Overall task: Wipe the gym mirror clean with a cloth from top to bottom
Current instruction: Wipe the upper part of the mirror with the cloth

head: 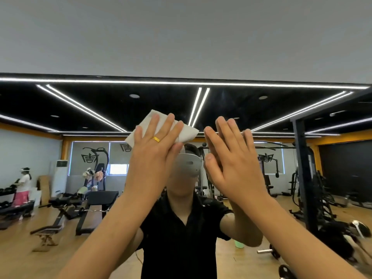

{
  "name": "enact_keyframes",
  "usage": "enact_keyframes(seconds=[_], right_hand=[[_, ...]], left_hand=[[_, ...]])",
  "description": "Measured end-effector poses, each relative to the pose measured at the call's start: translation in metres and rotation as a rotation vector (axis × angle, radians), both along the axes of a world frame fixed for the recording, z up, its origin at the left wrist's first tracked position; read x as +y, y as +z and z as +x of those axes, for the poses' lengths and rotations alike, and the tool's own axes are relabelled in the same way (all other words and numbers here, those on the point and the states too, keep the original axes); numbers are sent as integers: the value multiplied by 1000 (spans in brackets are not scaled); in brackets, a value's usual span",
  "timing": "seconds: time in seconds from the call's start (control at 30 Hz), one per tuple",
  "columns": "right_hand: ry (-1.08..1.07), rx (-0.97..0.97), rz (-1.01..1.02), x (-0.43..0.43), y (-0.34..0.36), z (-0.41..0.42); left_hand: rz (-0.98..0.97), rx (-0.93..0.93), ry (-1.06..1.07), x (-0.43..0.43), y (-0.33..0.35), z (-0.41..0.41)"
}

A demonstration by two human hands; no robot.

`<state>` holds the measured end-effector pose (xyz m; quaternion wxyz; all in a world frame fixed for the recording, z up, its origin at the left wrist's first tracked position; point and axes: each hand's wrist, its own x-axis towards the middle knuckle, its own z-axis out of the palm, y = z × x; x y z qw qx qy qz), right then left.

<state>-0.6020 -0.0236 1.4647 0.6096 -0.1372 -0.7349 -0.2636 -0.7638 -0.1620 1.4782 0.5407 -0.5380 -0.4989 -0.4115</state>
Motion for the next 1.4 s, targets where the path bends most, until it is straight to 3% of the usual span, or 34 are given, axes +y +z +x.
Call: enact_keyframes(seconds=[0.2,0.47,0.67,0.8,1.0,1.13,1.4], right_hand=[[89,-117,-18,6,7,33],[-37,-158,55,78,3,142],[-131,-151,109,104,-6,141],[-108,-133,133,108,-5,142],[-77,-127,137,111,-6,141],[-86,-126,141,111,-6,140],[-68,-119,152,111,-6,140]], left_hand=[[19,-78,14,6,-3,9],[68,-138,-59,15,0,25],[20,-107,14,47,47,72],[47,-242,-34,56,71,104],[8,-61,0,57,10,84],[-1,-37,2,59,-35,77],[49,-173,36,80,67,110]])
